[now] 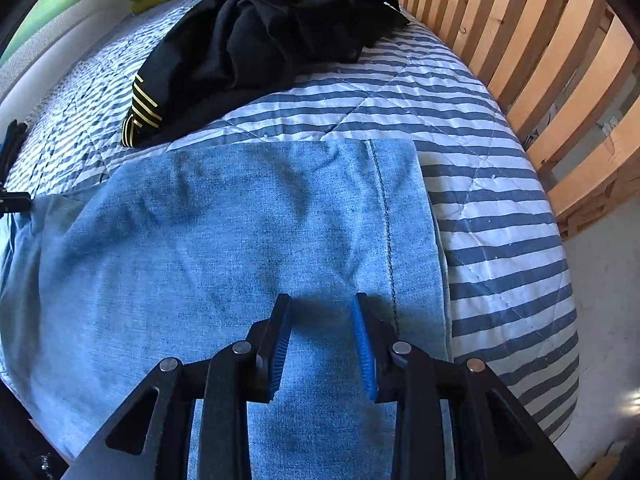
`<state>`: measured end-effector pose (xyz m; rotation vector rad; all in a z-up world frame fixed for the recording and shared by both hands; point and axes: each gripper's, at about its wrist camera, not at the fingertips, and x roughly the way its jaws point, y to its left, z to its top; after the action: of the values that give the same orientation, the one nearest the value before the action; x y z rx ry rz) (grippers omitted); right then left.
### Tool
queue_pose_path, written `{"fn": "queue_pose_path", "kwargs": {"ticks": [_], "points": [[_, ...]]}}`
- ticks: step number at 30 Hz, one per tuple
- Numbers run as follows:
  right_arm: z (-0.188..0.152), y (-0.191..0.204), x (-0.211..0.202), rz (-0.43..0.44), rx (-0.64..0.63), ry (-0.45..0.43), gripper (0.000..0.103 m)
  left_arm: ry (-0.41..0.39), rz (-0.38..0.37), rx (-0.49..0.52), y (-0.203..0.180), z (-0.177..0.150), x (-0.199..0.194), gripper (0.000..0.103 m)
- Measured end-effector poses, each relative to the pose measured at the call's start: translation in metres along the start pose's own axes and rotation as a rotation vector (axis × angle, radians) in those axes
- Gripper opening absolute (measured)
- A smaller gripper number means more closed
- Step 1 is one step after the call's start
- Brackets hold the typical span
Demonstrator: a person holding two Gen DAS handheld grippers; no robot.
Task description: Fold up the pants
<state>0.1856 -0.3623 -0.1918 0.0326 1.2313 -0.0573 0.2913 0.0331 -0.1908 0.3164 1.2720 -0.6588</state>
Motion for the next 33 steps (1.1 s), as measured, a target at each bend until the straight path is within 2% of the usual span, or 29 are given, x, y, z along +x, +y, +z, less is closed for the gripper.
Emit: {"fn": "queue_pose_path", "kwargs": {"ticks": [2,4,6,7,8,9,10,12,15,20,21,22,23,24,25,27,29,30,31,32,33], "points": [[0.0,0.0,0.0,0.005,-0.002,0.0,0.028,0.007,-0.018,-0.014,0.0,0.004,0.001,0.011],[0.0,0.002,0.0,-0.003,-0.007,-0.003,0.028,0.036,-0.067,-0.029,0.0,0.008,0.007,0.052],[0.0,0.002,0.0,-0.006,-0.01,-0.006,0.028,0.021,-0.049,-0.01,-0.005,0.01,0.011,0.057],[0.0,0.003,0.0,-0.005,-0.01,-0.008,0.029,0.028,-0.04,0.009,-0.008,0.011,0.014,0.055],[-0.001,0.003,0.0,-0.004,-0.01,-0.01,0.029,0.028,-0.038,0.021,-0.01,0.01,0.016,0.048],[-0.001,0.003,0.0,-0.004,-0.013,-0.011,0.029,0.026,-0.037,0.026,-0.011,0.01,0.017,0.015],[-0.001,0.003,0.0,-0.004,-0.017,-0.013,0.029,0.022,-0.007,0.024,-0.011,0.009,0.017,0.0],[-0.002,0.004,0.0,-0.003,-0.021,-0.016,0.029,-0.004,0.023,0.016,-0.009,0.006,0.014,0.0],[-0.002,0.004,0.0,-0.003,-0.02,-0.018,0.029,-0.05,0.018,-0.011,-0.002,-0.003,-0.002,0.0],[-0.002,0.004,0.0,0.001,-0.021,-0.019,0.029,-0.059,-0.009,-0.034,0.01,-0.007,-0.014,0.0],[-0.002,0.004,0.001,-0.001,-0.021,-0.019,0.03,-0.048,-0.028,-0.034,0.008,-0.004,-0.011,0.005],[-0.002,0.005,0.001,-0.002,-0.019,-0.018,0.03,-0.045,-0.049,-0.024,0.005,-0.001,-0.009,0.022],[-0.002,0.005,0.001,-0.004,-0.017,-0.019,0.03,-0.049,-0.062,-0.005,-0.001,0.002,-0.008,0.033],[-0.002,0.005,0.001,-0.005,-0.016,-0.02,0.03,-0.057,-0.066,0.019,-0.008,0.006,-0.005,0.05],[-0.002,0.005,0.001,-0.008,-0.017,-0.022,0.03,-0.063,-0.069,0.038,-0.015,0.009,-0.001,0.058],[-0.003,0.005,0.001,-0.011,-0.019,-0.027,0.03,-0.039,-0.085,0.063,-0.027,0.017,0.011,0.061],[-0.002,0.006,0.001,-0.013,-0.018,-0.024,0.03,-0.004,-0.081,0.096,-0.038,0.022,0.024,0.061],[-0.002,0.007,0.001,-0.017,-0.02,-0.02,0.03,0.012,-0.073,0.121,-0.043,0.023,0.029,0.049],[-0.001,0.007,0.001,-0.019,-0.022,-0.017,0.03,0.029,-0.06,0.145,-0.047,0.023,0.033,0.02],[-0.001,0.007,0.001,-0.02,-0.024,-0.015,0.03,0.041,-0.049,0.159,-0.05,0.022,0.035,0.012],[-0.001,0.007,0.001,-0.021,-0.027,-0.013,0.03,0.028,-0.05,0.161,-0.05,0.021,0.033,0.011]]}}
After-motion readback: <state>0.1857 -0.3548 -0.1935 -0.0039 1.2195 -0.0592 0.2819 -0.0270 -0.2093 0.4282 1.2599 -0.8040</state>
